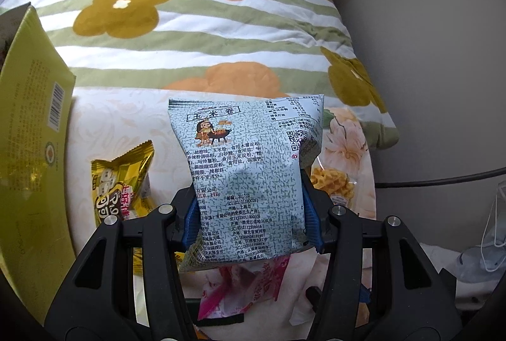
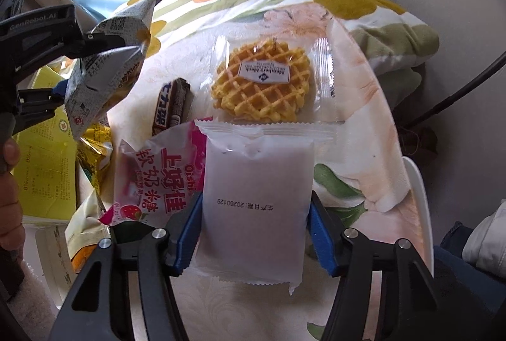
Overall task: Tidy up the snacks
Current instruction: 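Carry both bags over the yellow box and open both tools to drop them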
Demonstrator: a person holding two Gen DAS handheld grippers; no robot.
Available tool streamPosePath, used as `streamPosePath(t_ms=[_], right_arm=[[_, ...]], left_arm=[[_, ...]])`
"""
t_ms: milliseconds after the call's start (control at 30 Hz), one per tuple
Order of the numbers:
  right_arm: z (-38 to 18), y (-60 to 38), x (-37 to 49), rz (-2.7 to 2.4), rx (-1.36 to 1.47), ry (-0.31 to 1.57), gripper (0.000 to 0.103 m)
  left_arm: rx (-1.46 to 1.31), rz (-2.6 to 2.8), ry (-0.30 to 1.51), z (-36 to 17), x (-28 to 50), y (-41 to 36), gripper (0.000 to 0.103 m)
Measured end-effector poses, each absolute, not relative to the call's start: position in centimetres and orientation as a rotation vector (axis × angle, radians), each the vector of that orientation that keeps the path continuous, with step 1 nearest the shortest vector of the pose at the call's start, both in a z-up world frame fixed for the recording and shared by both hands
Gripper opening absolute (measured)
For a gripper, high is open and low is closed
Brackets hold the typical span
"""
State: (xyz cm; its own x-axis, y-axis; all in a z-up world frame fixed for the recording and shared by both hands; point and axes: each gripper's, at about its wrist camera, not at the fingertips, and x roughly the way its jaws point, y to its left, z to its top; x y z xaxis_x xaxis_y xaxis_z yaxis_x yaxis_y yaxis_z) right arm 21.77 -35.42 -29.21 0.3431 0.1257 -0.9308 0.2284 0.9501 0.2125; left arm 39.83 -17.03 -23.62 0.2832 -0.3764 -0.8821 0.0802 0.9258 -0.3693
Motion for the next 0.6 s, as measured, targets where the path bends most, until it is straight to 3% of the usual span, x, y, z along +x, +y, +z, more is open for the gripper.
streamPosePath(t_ms=[333,600], right_arm=[[-24.0,-35.9,22.2,-0.003,0.206,1.093,0.058],[-18.8,-33.8,24.8,0.141,0.095,0.985,0.058]], left_arm=[[-0.303,-0.309,1.112,-17.1,37.2,-15.9,0.050],[-0.344,-0.207,0.993,-12.0,35.0,-10.1,0.050]])
